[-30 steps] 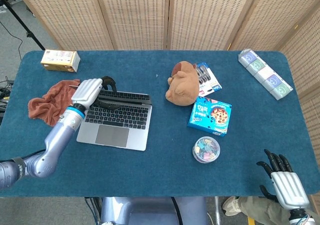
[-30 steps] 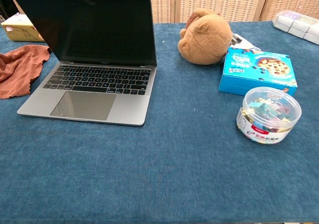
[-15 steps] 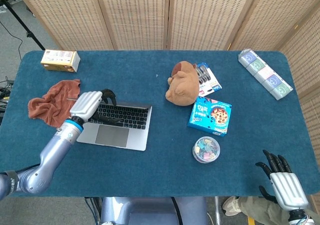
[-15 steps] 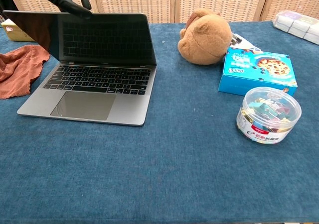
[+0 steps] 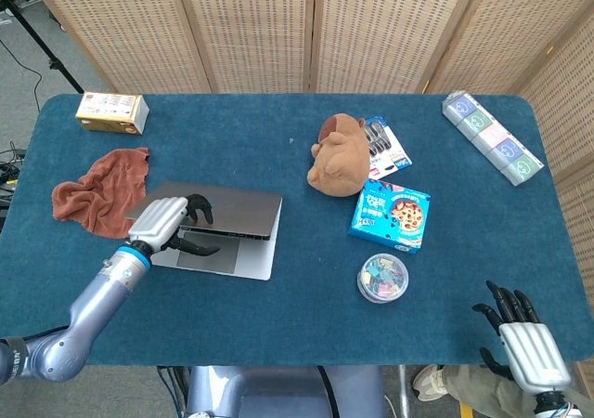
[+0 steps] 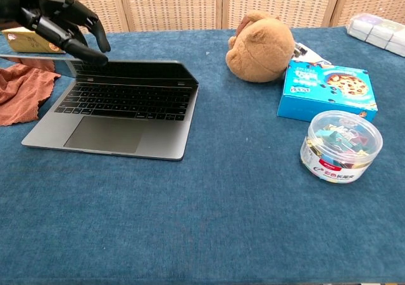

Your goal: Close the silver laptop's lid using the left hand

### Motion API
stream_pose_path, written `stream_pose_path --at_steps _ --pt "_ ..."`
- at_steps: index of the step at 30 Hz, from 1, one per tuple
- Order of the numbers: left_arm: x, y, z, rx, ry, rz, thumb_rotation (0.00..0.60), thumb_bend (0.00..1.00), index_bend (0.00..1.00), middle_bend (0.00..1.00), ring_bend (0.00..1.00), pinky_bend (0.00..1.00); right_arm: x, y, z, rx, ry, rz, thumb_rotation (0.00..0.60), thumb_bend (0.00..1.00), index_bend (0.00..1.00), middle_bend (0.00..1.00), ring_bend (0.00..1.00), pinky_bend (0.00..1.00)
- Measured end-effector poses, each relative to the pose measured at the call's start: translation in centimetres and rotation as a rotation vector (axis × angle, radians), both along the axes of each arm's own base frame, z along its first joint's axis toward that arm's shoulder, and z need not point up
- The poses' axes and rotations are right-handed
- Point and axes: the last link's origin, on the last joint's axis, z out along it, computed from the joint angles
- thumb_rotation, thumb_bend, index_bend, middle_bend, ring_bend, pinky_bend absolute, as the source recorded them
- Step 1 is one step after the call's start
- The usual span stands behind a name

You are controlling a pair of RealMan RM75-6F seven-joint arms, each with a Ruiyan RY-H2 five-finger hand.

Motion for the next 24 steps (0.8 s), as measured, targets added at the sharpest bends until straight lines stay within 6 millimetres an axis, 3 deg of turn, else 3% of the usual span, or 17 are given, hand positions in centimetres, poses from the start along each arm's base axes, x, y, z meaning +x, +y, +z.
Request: stream_pose_path --at_steps 13,24 --pt "-2.2 -2.1 -2.1 -0.111 0.000 0.071 0.409 0.05 0.46 0.34 0.39 0.33 -0.1 0.3 -0.2 0.036 0.032 -0.023 0.600 0.35 0.24 0.00 0.00 0.00" --pt "-3.9 -2.2 -3.2 -0.152 -0.036 0.142 0.408 0.06 0.46 0.34 0.39 0.33 -0.2 0.3 0.0 0.046 0.045 -0.046 0.600 0.35 0.25 0.00 0.00 0.00"
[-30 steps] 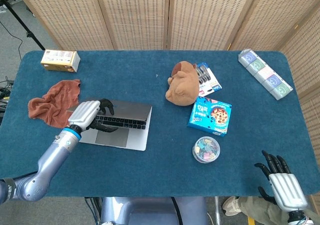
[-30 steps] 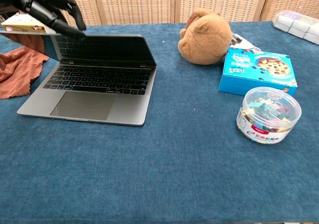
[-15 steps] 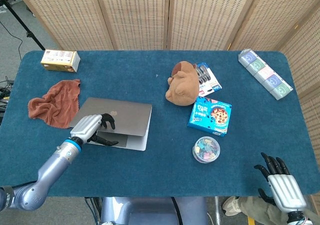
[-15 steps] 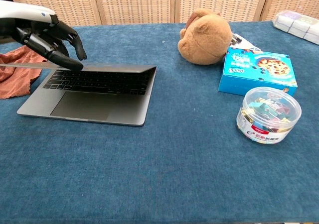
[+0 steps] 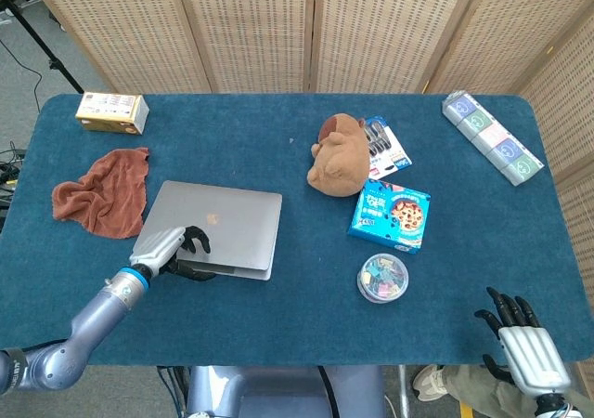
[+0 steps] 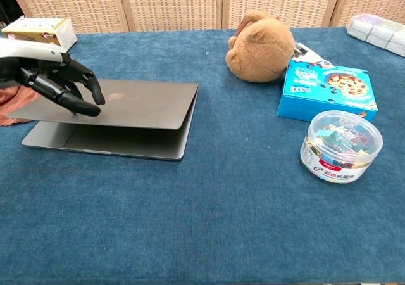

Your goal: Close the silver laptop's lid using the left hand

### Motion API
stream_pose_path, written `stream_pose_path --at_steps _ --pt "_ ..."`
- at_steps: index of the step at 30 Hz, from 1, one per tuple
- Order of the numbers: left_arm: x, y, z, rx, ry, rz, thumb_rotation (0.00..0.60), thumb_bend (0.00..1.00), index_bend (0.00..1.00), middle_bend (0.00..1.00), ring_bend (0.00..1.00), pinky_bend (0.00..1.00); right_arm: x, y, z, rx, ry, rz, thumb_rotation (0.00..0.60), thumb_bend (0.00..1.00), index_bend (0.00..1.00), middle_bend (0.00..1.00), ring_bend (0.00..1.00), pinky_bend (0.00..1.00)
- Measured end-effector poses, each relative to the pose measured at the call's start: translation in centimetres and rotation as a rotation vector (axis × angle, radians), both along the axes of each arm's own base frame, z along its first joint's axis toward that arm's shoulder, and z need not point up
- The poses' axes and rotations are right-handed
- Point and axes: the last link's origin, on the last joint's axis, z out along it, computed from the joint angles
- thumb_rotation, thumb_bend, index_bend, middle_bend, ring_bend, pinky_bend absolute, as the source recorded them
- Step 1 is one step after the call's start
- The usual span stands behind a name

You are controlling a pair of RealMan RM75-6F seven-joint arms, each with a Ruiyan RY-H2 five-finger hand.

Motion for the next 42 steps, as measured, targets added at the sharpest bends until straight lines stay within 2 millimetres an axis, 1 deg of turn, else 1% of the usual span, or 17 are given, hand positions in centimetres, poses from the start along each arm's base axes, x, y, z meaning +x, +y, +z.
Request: stream_pose_path --at_steps 20,27,33,36,39,42 --pt "-2.2 -0.9 -2.4 -0.079 0.022 0.050 0.409 0.06 0.46 0.34 0.39 0.33 -0.2 0.0 0.1 0.023 0.019 -0.032 0.600 0.35 0.24 0.00 0.00 0.00" --pt "-2.6 -0.9 -2.6 -0.086 0.039 0.055 0.410 0.06 0.45 0.34 0.39 0.33 -0.2 0.0 0.1 0.021 0.021 -0.033 0.600 0.35 0.25 0.00 0.00 0.00" --pt "-2.1 -0.1 -1.9 -0.041 0.025 0.039 0.408 0.06 0.45 0.34 0.39 0.33 0.0 0.0 0.1 0.022 0.020 -0.025 0.600 0.35 0.25 0.00 0.00 0.00" --pt "-1.2 0.9 -0.8 0.016 0.032 -0.015 0.407 0.05 0.44 0.34 0.39 0.33 0.0 0.1 0.0 0.025 0.022 -0.023 0.600 0.35 0.25 0.00 0.00 0.00" --pt "0.2 1.8 0.7 0.092 0.035 -0.084 0.408 0.05 0.44 0.34 0.38 0.33 0.0 0.1 -0.1 0.033 0.023 -0.022 0.600 0.35 0.25 0.00 0.00 0.00" --pt "1.7 2.1 2.4 0.164 0.026 -0.145 0.409 0.05 0.44 0.34 0.38 0.33 0.0 0.1 -0.1 0.031 0.023 -0.023 0.600 0.35 0.25 0.00 0.00 0.00"
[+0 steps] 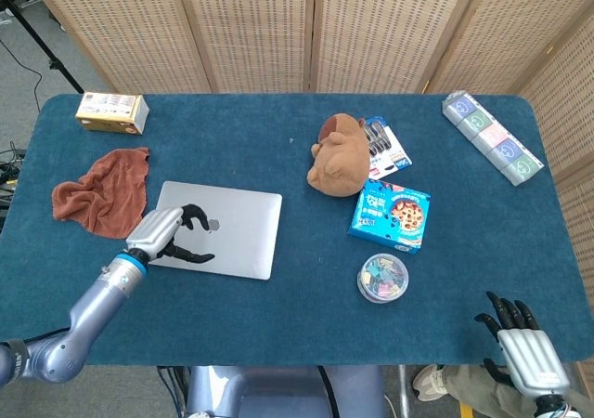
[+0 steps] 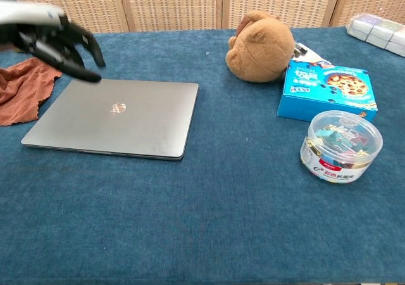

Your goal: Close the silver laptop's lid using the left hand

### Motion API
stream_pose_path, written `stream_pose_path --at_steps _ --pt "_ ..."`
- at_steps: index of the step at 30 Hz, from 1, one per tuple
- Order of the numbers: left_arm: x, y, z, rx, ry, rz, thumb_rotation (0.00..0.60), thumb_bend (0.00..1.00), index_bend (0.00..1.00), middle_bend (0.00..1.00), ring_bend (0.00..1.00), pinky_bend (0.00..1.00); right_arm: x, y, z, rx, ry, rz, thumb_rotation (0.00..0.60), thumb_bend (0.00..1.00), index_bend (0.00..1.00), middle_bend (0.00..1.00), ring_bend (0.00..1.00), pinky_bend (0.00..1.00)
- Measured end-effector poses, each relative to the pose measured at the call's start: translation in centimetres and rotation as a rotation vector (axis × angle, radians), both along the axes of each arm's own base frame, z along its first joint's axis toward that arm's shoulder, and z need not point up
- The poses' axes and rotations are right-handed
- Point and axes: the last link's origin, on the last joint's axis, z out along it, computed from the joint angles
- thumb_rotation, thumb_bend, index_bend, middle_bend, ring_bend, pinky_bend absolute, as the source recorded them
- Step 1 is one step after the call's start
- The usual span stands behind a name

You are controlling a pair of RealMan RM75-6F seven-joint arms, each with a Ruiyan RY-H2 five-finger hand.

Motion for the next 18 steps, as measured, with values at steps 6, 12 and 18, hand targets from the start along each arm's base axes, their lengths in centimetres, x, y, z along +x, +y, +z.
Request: stream_pose_path --at_steps 6,12,18 --pt "0.9 -1.3 2.6 0.119 0.007 -0.085 0.407 0.05 0.43 0.32 0.36 0.33 -0.2 -0.1 0.2 -0.007 -0.001 -0.008 0.600 0.35 0.25 0.00 0.00 0.00" --pt "-1.1 -4.4 5.1 0.250 0.008 -0.093 0.409 0.05 0.43 0.30 0.34 0.33 -0.4 -0.3 0.2 -0.009 0.001 -0.018 0.600 0.35 0.25 0.00 0.00 0.00" --pt "-5.0 -9.1 7.5 0.389 -0.012 -0.035 0.407 0.05 0.42 0.28 0.33 0.33 -0.8 -0.9 0.1 -0.019 0.003 -0.037 0.600 0.35 0.25 0.00 0.00 0.00"
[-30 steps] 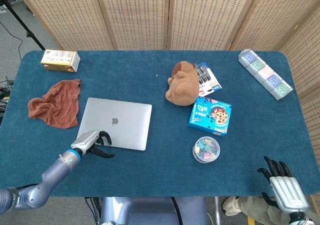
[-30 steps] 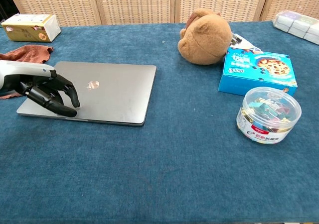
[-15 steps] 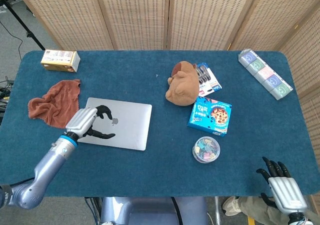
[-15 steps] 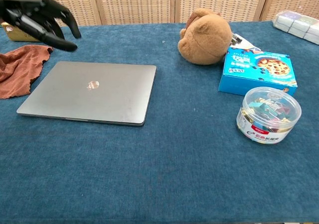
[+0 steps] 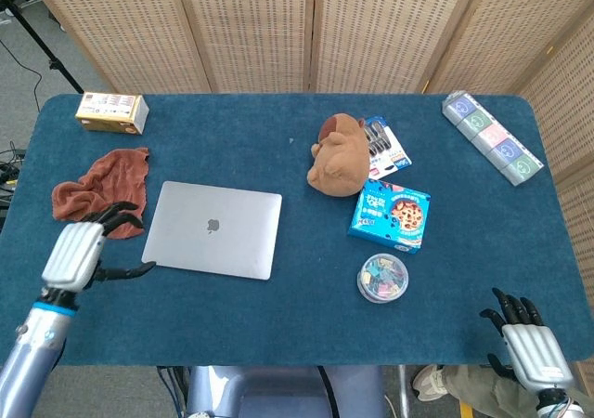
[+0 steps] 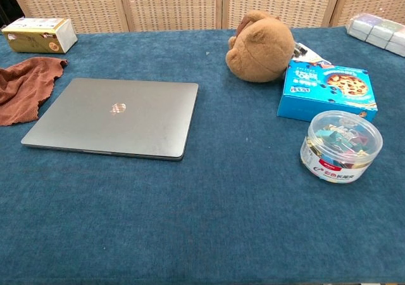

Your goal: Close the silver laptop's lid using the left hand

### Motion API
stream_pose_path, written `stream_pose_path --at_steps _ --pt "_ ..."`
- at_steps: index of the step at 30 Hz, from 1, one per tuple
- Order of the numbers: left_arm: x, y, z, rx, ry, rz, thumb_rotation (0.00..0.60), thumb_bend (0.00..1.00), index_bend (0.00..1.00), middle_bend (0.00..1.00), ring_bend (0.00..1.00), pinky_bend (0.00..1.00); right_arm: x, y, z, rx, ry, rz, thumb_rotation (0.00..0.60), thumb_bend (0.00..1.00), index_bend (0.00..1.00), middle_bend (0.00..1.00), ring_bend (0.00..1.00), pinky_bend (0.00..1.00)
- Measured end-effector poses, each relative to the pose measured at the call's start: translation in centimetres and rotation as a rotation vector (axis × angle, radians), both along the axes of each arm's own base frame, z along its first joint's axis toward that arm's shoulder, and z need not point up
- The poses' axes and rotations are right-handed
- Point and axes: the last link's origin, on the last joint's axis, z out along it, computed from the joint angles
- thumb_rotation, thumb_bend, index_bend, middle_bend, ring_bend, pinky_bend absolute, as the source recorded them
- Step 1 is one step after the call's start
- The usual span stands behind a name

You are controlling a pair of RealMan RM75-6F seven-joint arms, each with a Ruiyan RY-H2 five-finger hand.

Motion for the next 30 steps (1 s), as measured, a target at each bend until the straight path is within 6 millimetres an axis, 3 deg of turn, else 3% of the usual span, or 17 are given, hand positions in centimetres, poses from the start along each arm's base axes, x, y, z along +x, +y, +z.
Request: stream_pose_path --at_steps 5,16,25,30 --pt "-3.0 -4.1 1.5 0.093 -0.037 0.044 0.408 0.05 0.42 0.27 0.32 0.33 0.0 -0.4 0.1 -0.025 -0.010 0.006 0.600 0.35 0.25 0.00 0.00 0.00" --pt "-7.3 -8.8 1.5 0.190 -0.050 0.125 0.408 0.06 0.41 0.26 0.31 0.33 0.0 -1.2 1.3 -0.113 -0.050 0.025 0.600 0.35 0.24 0.00 0.00 0.00" --pt "-10.0 -11.1 1.3 0.231 -0.040 0.164 0.408 0.06 0.41 0.25 0.30 0.33 -0.2 -2.0 1.9 -0.157 -0.072 0.030 0.600 0.35 0.24 0.00 0.00 0.00" --pt "-10.1 -11.5 1.8 0.264 -0.056 0.151 0.408 0.06 0.41 0.25 0.30 0.33 -0.1 -2.2 1.6 -0.148 -0.073 0.037 0.600 0.35 0.24 0.00 0.00 0.00"
